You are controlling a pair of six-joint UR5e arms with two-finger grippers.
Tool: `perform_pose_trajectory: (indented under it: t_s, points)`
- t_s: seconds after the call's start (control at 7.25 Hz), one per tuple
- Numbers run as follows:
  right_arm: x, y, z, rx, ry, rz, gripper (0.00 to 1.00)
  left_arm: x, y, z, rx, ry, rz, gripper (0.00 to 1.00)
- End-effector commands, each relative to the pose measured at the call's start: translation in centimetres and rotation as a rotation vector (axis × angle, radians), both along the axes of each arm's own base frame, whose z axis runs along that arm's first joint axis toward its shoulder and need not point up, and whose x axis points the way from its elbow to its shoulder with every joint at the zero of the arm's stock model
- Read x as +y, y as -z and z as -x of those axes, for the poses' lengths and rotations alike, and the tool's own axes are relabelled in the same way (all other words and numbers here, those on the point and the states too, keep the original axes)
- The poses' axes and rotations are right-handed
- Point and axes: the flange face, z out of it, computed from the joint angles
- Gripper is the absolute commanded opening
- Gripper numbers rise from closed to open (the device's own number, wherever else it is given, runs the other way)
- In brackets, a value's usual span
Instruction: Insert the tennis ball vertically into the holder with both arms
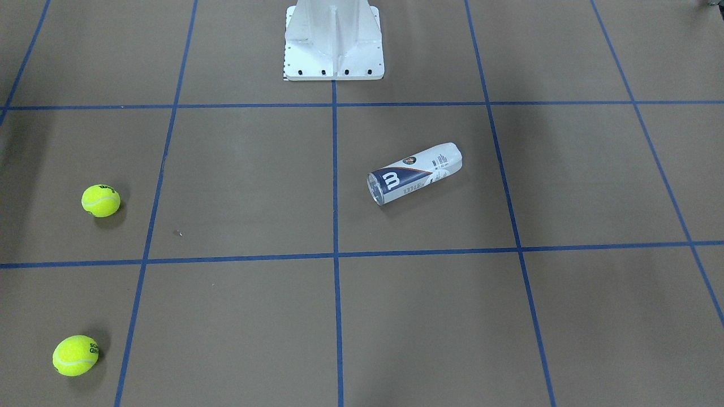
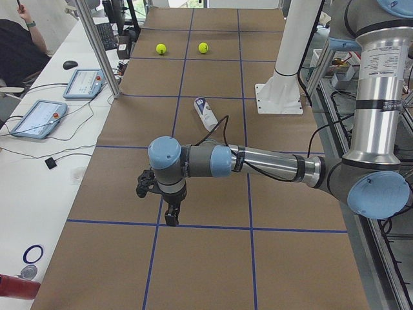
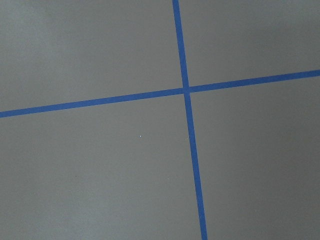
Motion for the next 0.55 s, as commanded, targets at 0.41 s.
perform_pose_trajectory:
  t_s: [0.41]
  points:
    - [0.11,-0.15,0.00,0.000,0.000,0.003,0.99,-0.24,0.45,-0.07,0.000,0.003,-0.002,1.00]
